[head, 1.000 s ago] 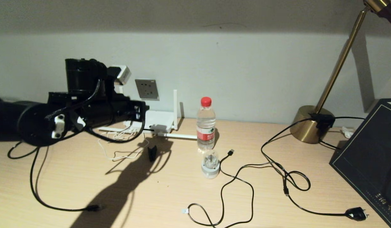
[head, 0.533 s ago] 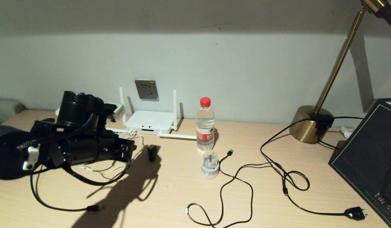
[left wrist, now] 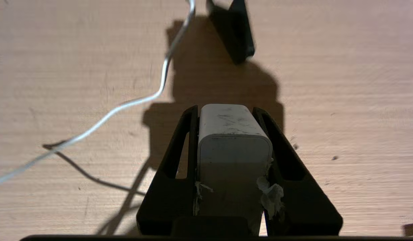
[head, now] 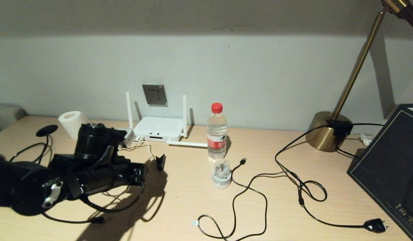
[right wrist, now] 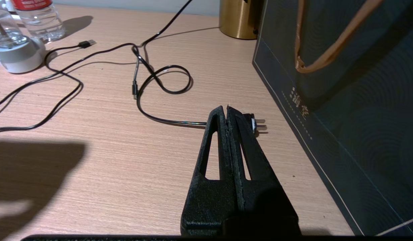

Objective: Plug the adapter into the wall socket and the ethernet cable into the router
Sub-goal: Plug plug into socket

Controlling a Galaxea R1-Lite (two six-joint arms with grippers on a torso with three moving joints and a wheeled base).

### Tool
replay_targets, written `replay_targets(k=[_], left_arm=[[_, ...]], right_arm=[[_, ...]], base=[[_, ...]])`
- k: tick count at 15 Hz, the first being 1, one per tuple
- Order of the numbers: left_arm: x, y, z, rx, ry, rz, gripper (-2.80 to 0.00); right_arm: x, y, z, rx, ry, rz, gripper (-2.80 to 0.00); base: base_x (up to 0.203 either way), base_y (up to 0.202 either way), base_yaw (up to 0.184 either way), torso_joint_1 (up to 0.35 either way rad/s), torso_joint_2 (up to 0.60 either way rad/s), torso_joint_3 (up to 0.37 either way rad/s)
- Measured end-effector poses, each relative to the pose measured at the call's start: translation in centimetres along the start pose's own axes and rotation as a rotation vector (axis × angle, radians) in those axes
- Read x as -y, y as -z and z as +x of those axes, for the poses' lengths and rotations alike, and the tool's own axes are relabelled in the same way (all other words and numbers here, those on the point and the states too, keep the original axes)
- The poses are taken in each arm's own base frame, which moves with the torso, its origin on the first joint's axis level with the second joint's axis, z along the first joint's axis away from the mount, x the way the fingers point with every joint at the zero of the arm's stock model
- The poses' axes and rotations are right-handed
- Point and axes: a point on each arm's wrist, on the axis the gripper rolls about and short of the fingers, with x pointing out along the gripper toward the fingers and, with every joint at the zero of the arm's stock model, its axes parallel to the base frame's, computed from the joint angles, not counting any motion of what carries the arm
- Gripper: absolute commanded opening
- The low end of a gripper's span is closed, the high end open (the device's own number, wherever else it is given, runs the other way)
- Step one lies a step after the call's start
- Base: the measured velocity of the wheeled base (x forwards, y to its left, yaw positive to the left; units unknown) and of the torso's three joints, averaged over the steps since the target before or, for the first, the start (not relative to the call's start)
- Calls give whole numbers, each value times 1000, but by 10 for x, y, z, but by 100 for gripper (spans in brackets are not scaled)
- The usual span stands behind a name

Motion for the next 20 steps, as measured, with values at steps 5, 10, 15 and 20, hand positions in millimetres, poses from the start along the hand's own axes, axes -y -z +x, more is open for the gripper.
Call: replay_targets(k=[5, 10, 15, 20], left_arm=[[-1, 26, 12, -80, -5, -2, -280], [-1, 34, 16, -116, -5, -3, -280], [-1, 35, 17, -90, 3, -20, 0], [0, 41, 20, -87, 4, -20, 0]], right_arm=[[0, 0, 0, 1, 0, 0, -280], [0, 0, 0, 1, 0, 0, -280], [0, 0, 0, 0, 0, 0, -280], [0, 0, 0, 1, 0, 0, -280]], base=[[0, 0, 0, 0, 0, 0], [0, 0, 0, 0, 0, 0], [0, 0, 0, 0, 0, 0], [0, 0, 0, 0, 0, 0]])
